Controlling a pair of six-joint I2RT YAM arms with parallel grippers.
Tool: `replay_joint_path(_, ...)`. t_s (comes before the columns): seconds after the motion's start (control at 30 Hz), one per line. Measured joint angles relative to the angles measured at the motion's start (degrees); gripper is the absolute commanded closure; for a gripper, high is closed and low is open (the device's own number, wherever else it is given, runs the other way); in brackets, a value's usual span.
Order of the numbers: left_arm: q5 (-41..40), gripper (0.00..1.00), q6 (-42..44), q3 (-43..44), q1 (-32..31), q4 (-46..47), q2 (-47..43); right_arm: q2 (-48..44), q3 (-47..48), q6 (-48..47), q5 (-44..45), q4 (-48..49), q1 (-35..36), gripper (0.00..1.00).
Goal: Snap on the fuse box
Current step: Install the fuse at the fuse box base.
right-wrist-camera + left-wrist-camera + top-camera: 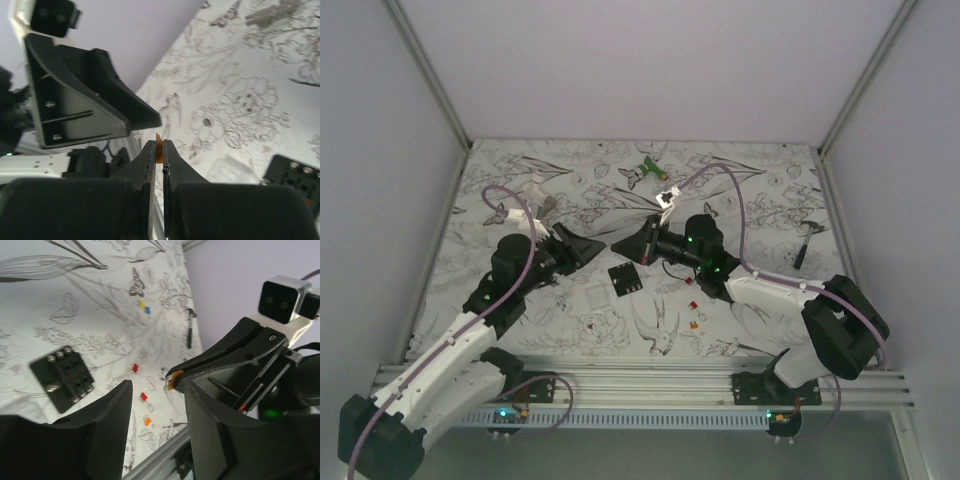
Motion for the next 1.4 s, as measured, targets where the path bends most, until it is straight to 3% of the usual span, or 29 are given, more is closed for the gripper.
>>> replay_joint_path(0.27,-0.9,0.29,9.3,0.0,5.2,-10.3,-3.9,0.9,11.1,-11.7,8.2,-27.2,0.1,1.0)
replay_joint_path(0.4,-1.6,0.27,12.2,0.0,5.8,-13.3,-3.7,3.7,16.6,-16.0,15.5,-38.9,0.9,1.0)
replay_joint_path(0.63,-0.4,0.22,14.8,1.1,6.0,-14.7,7.7,12.5,24.3,-19.6,28.2,-54.0,4.8,1.0)
replay_joint_path(0.9,0.7,0.01,15.0,1.4,10.1,-15.7,11.1,19.6,30.6,-21.0,37.8,-62.0,8.5,1.0)
replay_joint_path(1.4,-0.7,0.0,15.0,1.4,13.0,-18.7,14.6,26.8,36.9,-22.9,42.6,-65.5,9.8,1.0)
